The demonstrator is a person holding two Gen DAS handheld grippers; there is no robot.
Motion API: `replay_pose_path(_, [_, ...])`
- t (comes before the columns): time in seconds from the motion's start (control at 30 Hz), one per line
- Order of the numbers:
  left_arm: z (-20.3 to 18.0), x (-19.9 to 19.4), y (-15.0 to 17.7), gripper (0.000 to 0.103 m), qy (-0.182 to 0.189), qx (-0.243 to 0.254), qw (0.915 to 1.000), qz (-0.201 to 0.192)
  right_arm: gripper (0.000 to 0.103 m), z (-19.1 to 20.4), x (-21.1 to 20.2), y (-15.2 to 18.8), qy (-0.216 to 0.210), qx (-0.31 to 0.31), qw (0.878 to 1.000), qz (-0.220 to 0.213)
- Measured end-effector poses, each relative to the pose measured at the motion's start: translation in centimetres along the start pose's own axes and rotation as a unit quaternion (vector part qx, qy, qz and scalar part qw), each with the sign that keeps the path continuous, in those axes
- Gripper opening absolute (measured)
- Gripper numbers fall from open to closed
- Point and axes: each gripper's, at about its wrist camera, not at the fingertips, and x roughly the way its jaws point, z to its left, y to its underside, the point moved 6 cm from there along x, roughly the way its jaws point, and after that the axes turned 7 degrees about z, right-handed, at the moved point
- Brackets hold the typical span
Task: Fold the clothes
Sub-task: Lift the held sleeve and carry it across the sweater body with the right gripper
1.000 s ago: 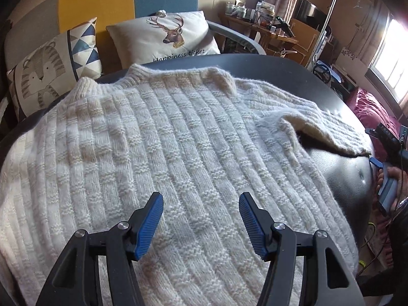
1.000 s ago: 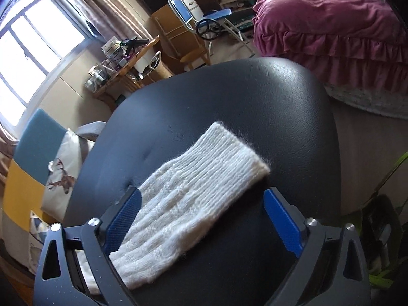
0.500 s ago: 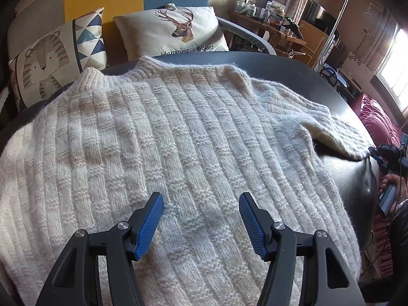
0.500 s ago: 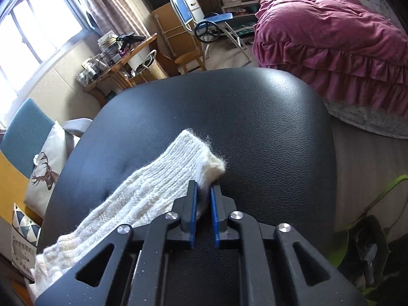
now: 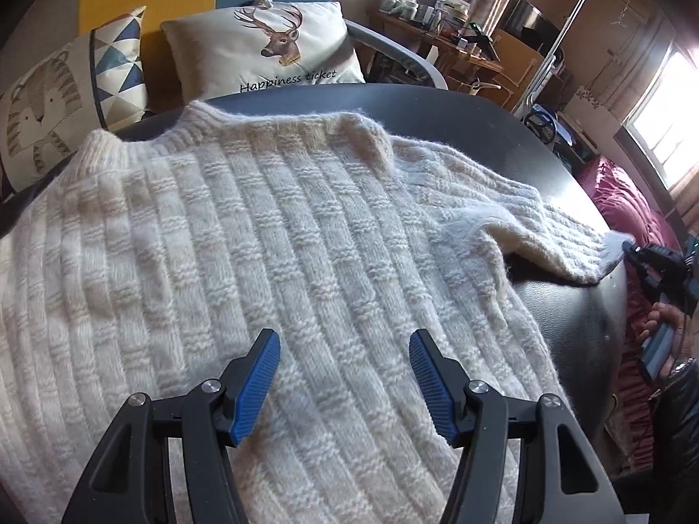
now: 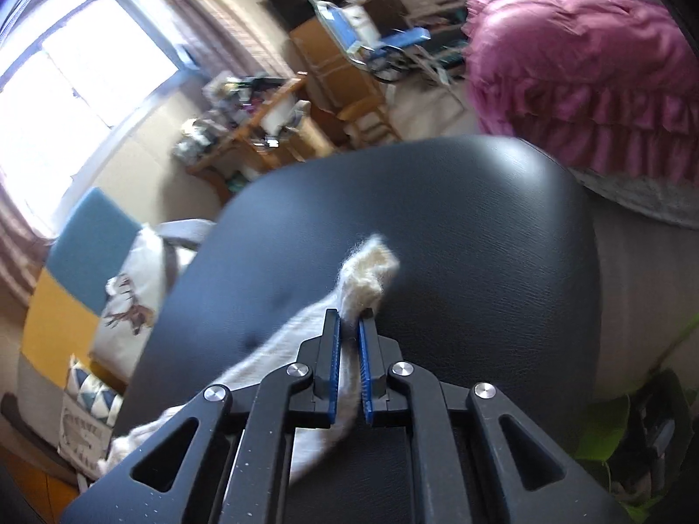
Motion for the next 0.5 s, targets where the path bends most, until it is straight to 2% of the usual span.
replay_pose_path(0.2, [0.3,-0.2,-0.4,0.063,0.0,-0.005,1.0,0.0,0.009,7.4,-1.0,1.0,-0.05,-0.092,0.994,-0.005])
replay_pose_path(0.5, [2.0,-0.3,-0.2,0.063,0.007,-0.031,0.9995,0.004,0.009,17.6,-1.2,7.2,-0.119,-0.219,0.968,0.023])
